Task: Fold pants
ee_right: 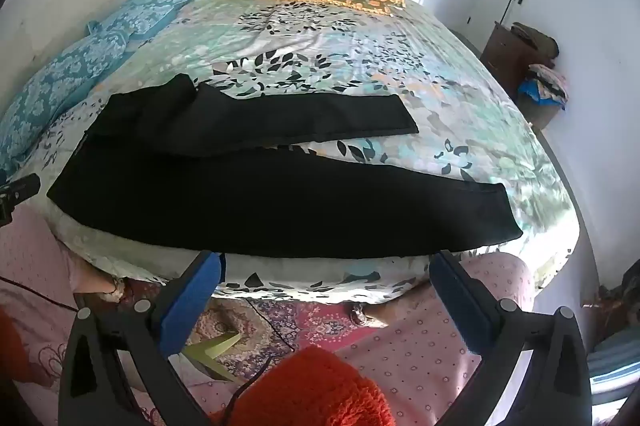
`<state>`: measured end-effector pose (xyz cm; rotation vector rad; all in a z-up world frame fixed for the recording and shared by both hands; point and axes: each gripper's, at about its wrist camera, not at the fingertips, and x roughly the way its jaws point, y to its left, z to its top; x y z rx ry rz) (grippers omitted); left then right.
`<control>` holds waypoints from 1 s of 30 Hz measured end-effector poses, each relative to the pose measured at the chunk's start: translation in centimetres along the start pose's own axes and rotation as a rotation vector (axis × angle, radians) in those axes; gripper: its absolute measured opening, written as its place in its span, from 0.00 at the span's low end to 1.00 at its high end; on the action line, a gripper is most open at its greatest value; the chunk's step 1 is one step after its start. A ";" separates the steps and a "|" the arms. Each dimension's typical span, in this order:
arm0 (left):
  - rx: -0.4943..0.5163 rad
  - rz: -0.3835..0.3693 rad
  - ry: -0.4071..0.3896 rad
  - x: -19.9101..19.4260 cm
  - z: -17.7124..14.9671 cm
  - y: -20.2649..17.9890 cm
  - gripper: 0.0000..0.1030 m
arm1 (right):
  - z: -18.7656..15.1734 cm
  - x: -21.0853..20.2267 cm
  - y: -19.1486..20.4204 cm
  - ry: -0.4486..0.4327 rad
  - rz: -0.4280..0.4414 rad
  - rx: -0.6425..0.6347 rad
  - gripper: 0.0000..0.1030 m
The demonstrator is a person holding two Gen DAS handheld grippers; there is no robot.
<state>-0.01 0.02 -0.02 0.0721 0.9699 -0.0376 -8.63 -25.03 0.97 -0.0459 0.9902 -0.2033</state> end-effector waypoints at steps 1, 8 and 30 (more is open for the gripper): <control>0.007 0.010 0.005 0.0 0.0 -0.1 0.99 | 0.0 0.0 -0.1 -0.001 0.000 0.005 1.00; 0.015 0.011 0.008 -0.3 -0.5 1.0 0.99 | 0.1 0.0 0.7 -0.008 -0.009 -0.030 1.00; 0.011 0.061 0.036 0.4 -0.4 0.5 0.99 | 0.3 0.7 1.8 -0.001 0.031 -0.085 1.00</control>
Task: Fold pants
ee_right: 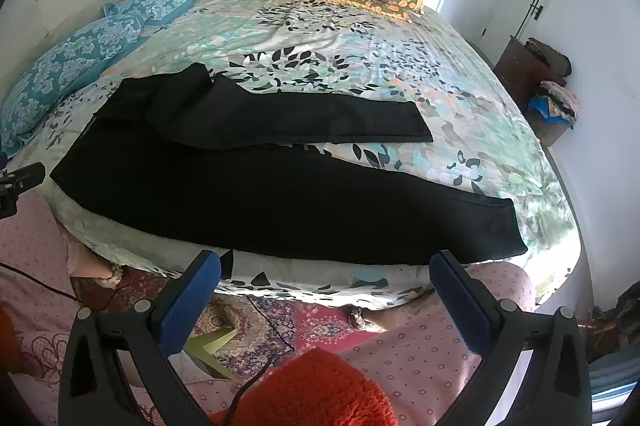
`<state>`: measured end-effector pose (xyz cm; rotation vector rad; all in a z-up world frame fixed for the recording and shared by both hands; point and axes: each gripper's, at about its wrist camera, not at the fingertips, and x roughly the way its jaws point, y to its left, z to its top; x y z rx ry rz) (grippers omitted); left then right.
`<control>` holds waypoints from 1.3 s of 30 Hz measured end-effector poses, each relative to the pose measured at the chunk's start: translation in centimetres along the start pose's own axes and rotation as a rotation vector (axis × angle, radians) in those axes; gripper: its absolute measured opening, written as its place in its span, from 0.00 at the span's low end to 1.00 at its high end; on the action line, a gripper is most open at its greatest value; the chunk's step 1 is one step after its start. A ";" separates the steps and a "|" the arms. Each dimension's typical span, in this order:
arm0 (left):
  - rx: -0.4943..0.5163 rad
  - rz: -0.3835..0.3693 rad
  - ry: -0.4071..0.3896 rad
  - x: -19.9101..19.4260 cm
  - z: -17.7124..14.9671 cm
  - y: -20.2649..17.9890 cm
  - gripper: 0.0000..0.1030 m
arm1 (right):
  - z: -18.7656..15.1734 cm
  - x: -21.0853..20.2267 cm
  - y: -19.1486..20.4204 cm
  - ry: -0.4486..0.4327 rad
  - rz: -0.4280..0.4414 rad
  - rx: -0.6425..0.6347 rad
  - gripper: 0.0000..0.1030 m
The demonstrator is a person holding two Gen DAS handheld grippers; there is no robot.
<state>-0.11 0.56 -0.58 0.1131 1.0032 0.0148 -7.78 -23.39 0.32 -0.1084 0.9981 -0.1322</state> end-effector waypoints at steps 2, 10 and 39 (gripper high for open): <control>-0.005 0.002 0.003 0.1 0.0 0.1 0.99 | 0.0 0.0 0.3 -0.001 0.003 -0.013 1.00; -0.007 0.002 -0.001 0.1 -0.1 0.3 0.99 | 0.0 0.0 1.3 -0.002 0.009 -0.050 1.00; 0.368 -0.153 -0.041 -0.9 -0.2 -9.3 0.99 | -3.6 -2.3 -6.4 0.030 -0.115 0.232 1.00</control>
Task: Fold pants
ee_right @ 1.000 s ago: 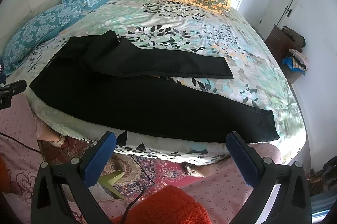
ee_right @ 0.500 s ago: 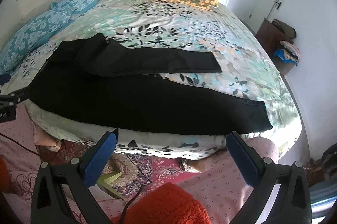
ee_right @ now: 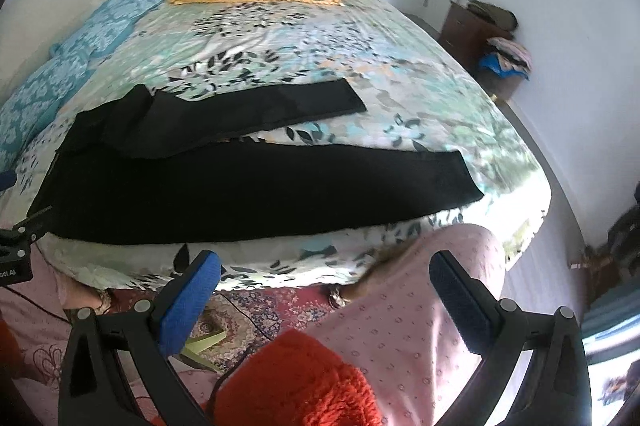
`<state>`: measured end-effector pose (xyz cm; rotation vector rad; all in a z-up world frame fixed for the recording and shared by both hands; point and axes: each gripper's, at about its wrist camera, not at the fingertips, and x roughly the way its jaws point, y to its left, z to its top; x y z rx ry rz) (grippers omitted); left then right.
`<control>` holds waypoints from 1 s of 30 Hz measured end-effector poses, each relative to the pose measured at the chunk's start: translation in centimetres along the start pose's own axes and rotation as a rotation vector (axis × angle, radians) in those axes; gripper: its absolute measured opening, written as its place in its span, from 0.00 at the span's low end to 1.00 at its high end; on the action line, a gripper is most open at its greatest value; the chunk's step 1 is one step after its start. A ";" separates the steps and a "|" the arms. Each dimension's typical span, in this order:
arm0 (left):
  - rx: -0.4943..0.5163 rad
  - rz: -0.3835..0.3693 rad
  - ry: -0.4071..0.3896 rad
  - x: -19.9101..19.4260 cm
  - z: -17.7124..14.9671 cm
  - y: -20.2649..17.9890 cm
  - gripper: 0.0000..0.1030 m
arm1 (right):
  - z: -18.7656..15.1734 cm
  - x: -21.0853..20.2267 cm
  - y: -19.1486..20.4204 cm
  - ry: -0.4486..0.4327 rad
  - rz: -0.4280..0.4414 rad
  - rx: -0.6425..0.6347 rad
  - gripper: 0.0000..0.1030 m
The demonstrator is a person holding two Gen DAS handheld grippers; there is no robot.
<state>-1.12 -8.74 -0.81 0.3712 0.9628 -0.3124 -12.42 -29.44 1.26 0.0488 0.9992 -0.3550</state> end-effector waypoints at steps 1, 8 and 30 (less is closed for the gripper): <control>-0.003 -0.002 0.001 0.0 0.0 0.0 0.99 | 0.0 0.1 -0.2 0.001 0.002 0.005 1.00; -0.020 0.001 0.006 -0.2 -0.5 0.6 0.99 | 0.3 0.2 1.9 -0.009 0.019 -0.073 1.00; -0.216 0.046 0.030 -0.4 -3.2 5.5 0.99 | 0.7 0.2 6.6 -0.030 0.082 -0.236 1.00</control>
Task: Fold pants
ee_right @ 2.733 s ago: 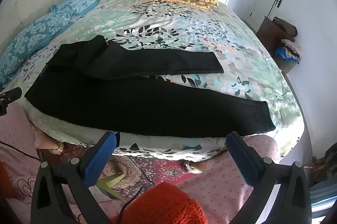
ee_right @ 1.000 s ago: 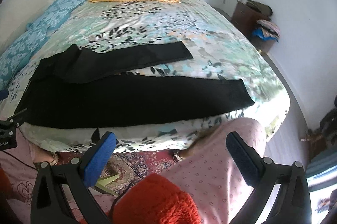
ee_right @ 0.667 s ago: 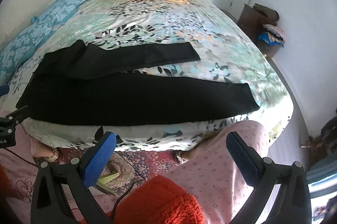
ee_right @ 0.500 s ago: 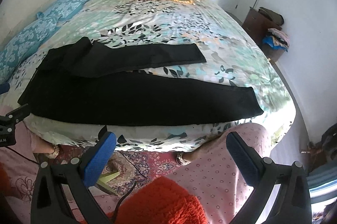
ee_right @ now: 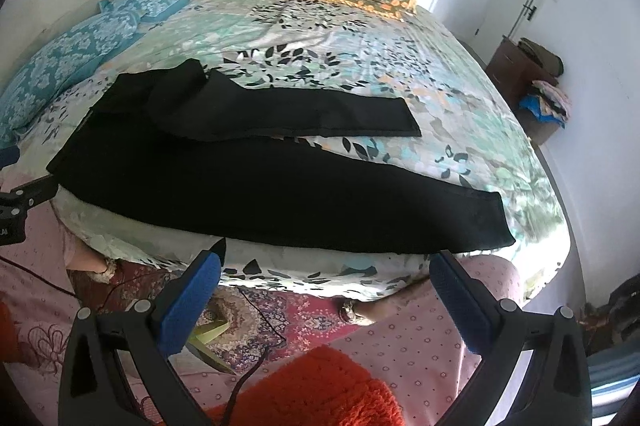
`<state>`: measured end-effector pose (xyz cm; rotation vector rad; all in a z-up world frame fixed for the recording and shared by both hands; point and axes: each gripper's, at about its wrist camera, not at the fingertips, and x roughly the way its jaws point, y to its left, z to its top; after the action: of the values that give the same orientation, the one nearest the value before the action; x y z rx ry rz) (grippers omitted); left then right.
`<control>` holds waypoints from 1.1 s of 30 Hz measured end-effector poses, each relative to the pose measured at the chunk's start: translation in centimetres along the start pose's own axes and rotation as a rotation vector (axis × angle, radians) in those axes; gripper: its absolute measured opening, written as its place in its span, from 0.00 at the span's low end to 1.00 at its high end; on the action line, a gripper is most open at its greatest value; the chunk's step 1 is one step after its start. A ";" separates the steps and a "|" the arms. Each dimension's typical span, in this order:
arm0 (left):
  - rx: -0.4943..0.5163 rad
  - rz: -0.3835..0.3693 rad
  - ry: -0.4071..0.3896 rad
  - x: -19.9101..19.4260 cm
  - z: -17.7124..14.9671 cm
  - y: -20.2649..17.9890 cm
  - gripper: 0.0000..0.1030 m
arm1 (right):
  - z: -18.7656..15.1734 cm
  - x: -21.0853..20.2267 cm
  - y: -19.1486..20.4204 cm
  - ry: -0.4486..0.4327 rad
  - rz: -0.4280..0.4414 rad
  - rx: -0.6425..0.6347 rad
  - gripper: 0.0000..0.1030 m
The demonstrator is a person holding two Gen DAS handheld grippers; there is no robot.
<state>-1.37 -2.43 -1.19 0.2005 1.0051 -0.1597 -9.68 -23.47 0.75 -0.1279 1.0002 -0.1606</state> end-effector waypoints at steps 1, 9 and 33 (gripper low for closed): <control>0.000 0.001 0.000 0.0 0.0 0.0 0.99 | 0.0 0.0 0.0 0.000 0.001 -0.002 1.00; -0.001 0.001 0.000 0.0 0.0 0.0 0.99 | -0.1 0.0 0.2 0.000 0.011 -0.002 1.00; 0.003 0.007 0.013 0.2 0.0 0.5 0.99 | 0.1 0.5 0.6 0.011 0.033 -0.027 1.00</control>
<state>-1.17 -1.93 -1.35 0.2082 1.0168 -0.1533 -9.33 -23.01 0.27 -0.1350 1.0150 -0.1182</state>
